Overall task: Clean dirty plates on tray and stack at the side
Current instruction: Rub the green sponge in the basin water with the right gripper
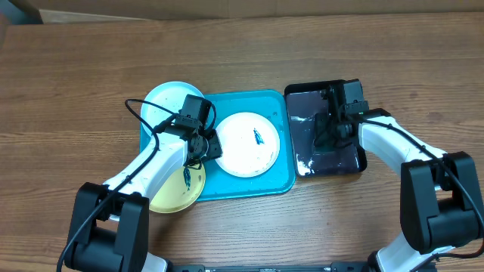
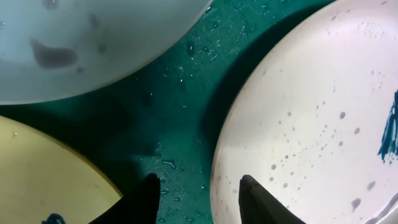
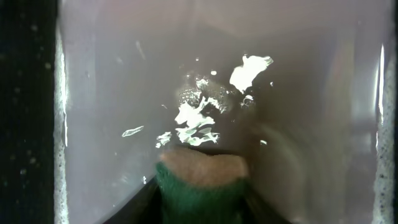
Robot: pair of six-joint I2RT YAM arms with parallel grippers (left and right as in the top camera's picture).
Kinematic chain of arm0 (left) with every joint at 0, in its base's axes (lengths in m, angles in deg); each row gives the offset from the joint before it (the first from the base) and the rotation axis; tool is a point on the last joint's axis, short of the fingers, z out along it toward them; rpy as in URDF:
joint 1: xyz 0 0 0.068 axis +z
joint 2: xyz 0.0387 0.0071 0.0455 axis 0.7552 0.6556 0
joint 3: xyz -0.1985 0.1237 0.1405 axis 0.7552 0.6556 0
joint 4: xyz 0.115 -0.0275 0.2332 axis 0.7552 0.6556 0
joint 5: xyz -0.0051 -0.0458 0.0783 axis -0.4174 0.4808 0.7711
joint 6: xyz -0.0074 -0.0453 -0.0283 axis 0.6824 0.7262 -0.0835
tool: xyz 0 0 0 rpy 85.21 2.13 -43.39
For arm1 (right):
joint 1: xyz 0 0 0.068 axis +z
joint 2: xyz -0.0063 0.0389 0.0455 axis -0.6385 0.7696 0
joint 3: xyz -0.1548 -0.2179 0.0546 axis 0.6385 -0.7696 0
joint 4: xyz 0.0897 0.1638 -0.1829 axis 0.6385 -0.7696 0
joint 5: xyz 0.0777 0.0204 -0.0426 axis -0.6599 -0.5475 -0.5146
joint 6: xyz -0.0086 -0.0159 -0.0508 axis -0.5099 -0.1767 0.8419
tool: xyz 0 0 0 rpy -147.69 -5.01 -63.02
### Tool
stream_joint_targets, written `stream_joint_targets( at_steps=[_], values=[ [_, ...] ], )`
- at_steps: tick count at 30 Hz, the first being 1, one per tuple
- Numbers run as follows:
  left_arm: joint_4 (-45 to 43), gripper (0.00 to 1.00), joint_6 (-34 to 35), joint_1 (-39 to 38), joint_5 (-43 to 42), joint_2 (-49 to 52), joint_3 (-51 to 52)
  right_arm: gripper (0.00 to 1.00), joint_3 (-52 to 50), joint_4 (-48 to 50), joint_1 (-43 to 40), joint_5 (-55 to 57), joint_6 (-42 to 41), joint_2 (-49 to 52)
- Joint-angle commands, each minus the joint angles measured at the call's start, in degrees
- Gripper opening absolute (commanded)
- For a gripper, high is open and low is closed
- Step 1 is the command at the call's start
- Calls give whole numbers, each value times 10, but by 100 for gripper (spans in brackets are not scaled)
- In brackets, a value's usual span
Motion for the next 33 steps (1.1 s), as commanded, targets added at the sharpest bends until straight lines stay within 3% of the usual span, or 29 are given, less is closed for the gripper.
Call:
stream_joint_targets(
  at_steps=[1, 2, 6, 8, 12, 13, 14, 16, 17, 23, 33],
  values=[
    [2, 44, -8, -2, 0, 5, -12, 64, 29, -17, 3, -17, 1, -10],
    [2, 44, -9, -2, 0, 5, -12, 71, 40, -35, 3, -22, 1, -16],
    [2, 45, -9, -2, 0, 5, -12, 80, 79, -104, 3, -26, 1, -45],
    [2, 44, -8, -2, 0, 5, -12, 100, 90, -125, 3, -32, 1, -62],
    [2, 44, -8, -2, 0, 5, -12, 100, 91, -143, 2, -56, 1, -79],
    [2, 44, -8, -2, 0, 5, -12, 100, 91, -148, 2, -55, 1, -79],
    [2, 44, -8, -2, 0, 5, -12, 85, 89, -152, 2, -54, 1, -78],
    [2, 44, -8, -2, 0, 5, -12, 45, 84, -153, 2, -54, -7, -76],
    [2, 44, -8, -2, 0, 5, -12, 38, 81, -152, 3, -54, -17, -74],
    [2, 44, -8, -2, 0, 5, -12, 50, 59, -150, 3, 13, -64, -64],
    [2, 44, -8, -2, 0, 5, -12, 52, 54, -157, 21, 33, -63, -54]
  ],
)
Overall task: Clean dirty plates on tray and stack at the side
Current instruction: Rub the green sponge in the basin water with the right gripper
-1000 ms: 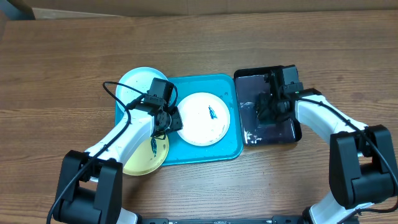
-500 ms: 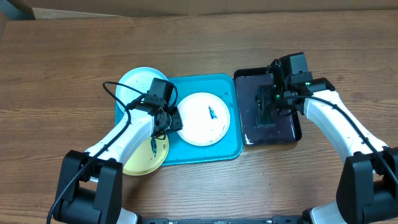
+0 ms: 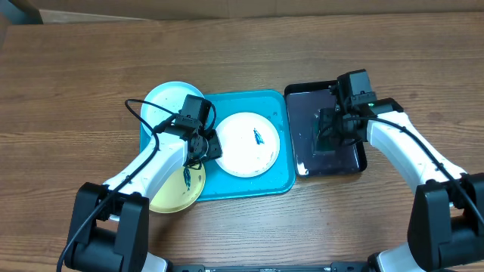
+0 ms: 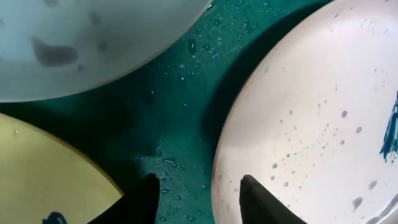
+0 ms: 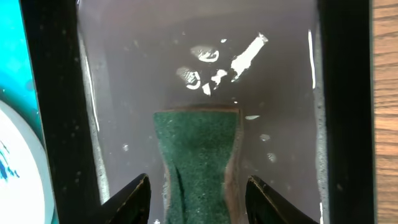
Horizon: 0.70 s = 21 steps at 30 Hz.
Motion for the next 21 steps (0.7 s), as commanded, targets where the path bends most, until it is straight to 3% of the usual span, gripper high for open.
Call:
stream_joint_targets(
  at_steps=[1, 7, 21],
  values=[
    [0, 44, -8, -2, 0, 5, -12, 53, -4, 1, 21, 12, -5, 6],
    [0, 44, -8, -2, 0, 5, -12, 56, -4, -4, 54, 89, -23, 6],
    [0, 44, -8, -2, 0, 5, -12, 56, -52, 44, 55, 79, -23, 7]
  ],
)
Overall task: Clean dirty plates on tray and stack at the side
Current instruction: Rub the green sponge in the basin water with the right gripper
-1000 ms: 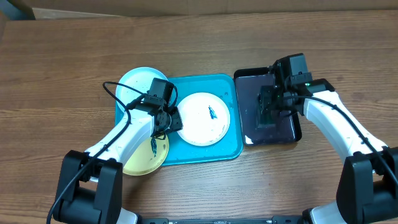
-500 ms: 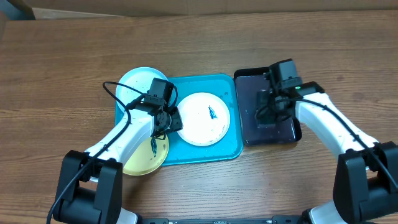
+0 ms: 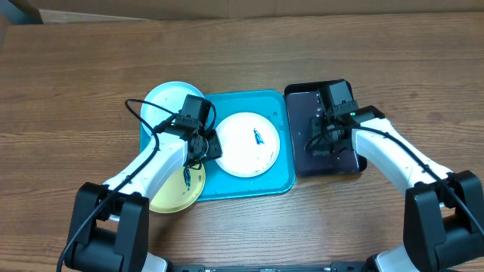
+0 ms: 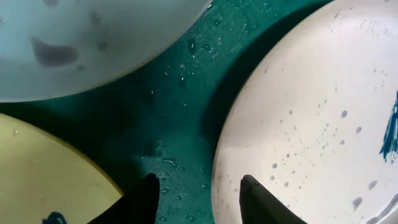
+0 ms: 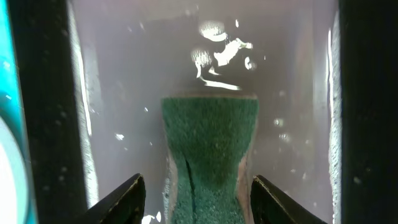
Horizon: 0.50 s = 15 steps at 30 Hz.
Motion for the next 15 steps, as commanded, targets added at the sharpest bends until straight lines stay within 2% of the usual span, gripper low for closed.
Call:
stream_joint_targets(
  at_steps=[1, 8, 15],
  values=[
    [0, 44, -8, -2, 0, 5, -12, 56, -22, 18, 0, 0, -7, 5],
    [0, 44, -8, -2, 0, 5, -12, 58, -52, 68, 0, 0, -7, 5],
    [0, 45, -8, -2, 0, 5, -12, 56, -53, 70, 0, 0, -7, 6]
  ],
)
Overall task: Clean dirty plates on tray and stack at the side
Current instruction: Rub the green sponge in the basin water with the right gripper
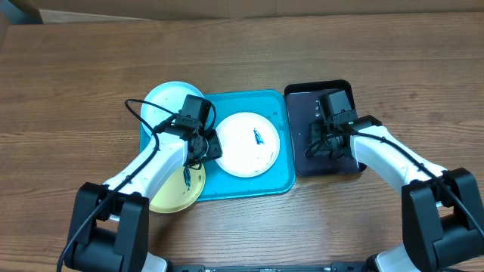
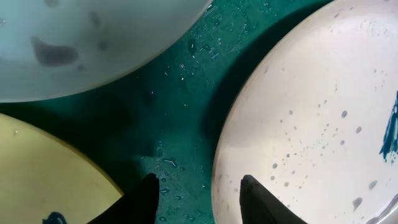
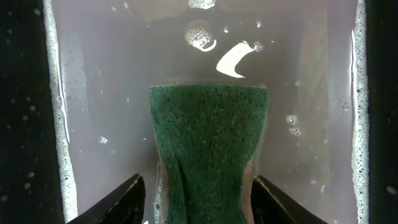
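Note:
A white plate [image 1: 248, 143] with a blue smear [image 1: 257, 137] lies on the teal tray [image 1: 249, 185]. My left gripper [image 2: 198, 199] is open at the plate's left rim [image 2: 227, 143], one finger over the wet tray, the other over the plate. A pale blue plate [image 1: 162, 106] and a yellow plate [image 1: 178, 193] overlap the tray's left side. My right gripper [image 3: 198, 202] is shut on a green sponge [image 3: 208, 143], pinched at its waist, low inside the black basin [image 1: 302, 102] of soapy water.
Bare wooden table [image 1: 242, 53] surrounds the tray and basin. The basin's black walls [image 3: 25, 112] stand close on both sides of the sponge, with foam along the waterline. The yellow plate carries a blue smear [image 2: 53, 219].
My right gripper with the sponge sits a little nearer the basin's front and lower toward the water. The left gripper and the plates have not moved.
First my right gripper held the sponge deep in the basin's water. Then it was higher, above the basin toward its back right. Half a second ago it was over the basin's middle, and now it is low in the water. My left gripper stayed open at the white plate's rim.

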Robot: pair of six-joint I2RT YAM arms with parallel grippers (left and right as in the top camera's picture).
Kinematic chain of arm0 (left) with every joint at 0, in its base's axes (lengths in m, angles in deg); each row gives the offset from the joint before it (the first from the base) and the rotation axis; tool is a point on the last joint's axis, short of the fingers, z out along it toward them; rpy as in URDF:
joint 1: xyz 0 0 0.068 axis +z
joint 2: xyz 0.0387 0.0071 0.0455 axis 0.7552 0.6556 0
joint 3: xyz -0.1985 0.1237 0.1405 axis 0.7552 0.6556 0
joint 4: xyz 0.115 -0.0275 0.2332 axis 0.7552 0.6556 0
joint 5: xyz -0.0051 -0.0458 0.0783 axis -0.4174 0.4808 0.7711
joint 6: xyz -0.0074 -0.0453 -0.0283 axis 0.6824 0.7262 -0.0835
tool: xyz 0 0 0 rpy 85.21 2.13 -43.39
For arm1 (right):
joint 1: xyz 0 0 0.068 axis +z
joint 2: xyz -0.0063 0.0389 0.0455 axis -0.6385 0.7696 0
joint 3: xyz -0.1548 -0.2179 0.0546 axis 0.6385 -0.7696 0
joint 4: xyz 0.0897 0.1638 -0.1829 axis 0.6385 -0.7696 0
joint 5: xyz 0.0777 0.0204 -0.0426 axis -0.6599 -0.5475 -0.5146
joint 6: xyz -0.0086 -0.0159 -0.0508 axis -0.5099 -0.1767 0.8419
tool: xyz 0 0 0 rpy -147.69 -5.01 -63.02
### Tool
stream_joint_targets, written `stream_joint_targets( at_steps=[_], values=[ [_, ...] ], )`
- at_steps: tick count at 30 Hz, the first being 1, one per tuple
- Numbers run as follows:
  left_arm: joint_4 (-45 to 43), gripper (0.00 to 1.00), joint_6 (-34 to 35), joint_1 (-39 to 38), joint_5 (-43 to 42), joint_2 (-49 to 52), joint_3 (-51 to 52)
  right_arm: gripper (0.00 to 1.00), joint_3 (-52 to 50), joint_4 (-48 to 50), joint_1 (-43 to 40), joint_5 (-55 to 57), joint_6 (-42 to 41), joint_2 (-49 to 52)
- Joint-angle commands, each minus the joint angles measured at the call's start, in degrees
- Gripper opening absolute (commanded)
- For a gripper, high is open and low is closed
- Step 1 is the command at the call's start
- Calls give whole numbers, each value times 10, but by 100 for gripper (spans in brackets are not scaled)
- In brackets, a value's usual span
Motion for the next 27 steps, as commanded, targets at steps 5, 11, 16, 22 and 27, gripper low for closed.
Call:
stream_joint_targets(
  at_steps=[5, 11, 16, 22, 27],
  values=[
    [0, 44, -8, -2, 0, 5, -12, 54, -4, 10, -1, 0, -6, 13],
    [0, 44, -8, -2, 0, 5, -12, 43, -4, 30, -1, 0, -6, 30],
    [0, 44, -8, -2, 0, 5, -12, 45, -4, 26, -1, 0, -6, 31],
    [0, 45, -9, -2, 0, 5, -12, 4, -1, 31, -2, 0, -6, 30],
    [1, 46, -9, -2, 0, 5, -12, 4, 54, -33, -4, 0, -1, -12]
  ],
)
